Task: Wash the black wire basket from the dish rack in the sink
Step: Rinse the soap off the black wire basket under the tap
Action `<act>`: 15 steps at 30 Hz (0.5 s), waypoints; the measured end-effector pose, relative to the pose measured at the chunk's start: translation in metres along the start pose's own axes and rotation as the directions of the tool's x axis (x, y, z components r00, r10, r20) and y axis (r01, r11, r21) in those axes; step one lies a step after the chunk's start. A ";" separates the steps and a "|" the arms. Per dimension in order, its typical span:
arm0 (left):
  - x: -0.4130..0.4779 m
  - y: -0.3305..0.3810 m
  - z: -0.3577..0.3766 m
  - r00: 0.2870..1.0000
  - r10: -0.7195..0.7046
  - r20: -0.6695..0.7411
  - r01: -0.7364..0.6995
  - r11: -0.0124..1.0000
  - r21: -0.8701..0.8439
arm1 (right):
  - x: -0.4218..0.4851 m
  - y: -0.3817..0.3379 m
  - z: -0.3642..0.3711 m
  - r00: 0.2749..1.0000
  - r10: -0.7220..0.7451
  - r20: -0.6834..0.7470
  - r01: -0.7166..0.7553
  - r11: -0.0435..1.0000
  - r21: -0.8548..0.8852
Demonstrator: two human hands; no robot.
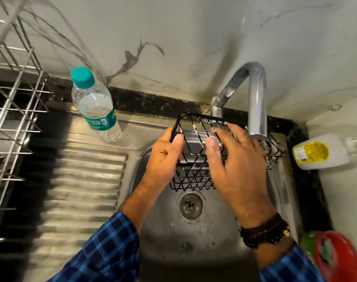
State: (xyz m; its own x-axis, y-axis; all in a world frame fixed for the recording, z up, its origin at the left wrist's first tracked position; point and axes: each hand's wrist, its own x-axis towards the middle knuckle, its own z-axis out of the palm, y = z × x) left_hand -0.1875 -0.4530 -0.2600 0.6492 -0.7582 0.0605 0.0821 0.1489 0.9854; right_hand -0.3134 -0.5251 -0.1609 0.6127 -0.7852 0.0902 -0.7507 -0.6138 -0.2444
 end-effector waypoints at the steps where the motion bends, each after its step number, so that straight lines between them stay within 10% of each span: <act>1: 0.000 0.001 0.001 1.000 0.007 0.012 -0.008 1.000 0.018 | 0.002 0.000 0.000 0.999 0.010 0.037 -0.010 1.000 0.007; 15: -0.005 -0.014 0.007 0.986 0.136 0.093 -0.145 0.985 0.093 | 0.006 0.001 -0.008 0.918 -0.355 0.180 0.334 0.933 0.134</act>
State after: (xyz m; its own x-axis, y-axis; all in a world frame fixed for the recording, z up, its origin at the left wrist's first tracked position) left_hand -0.1972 -0.4560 -0.2732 0.5809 -0.7869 0.2085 -0.0834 0.1972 0.9768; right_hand -0.3128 -0.5313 -0.1528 0.8729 -0.4879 -0.0040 -0.4622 -0.8242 -0.3273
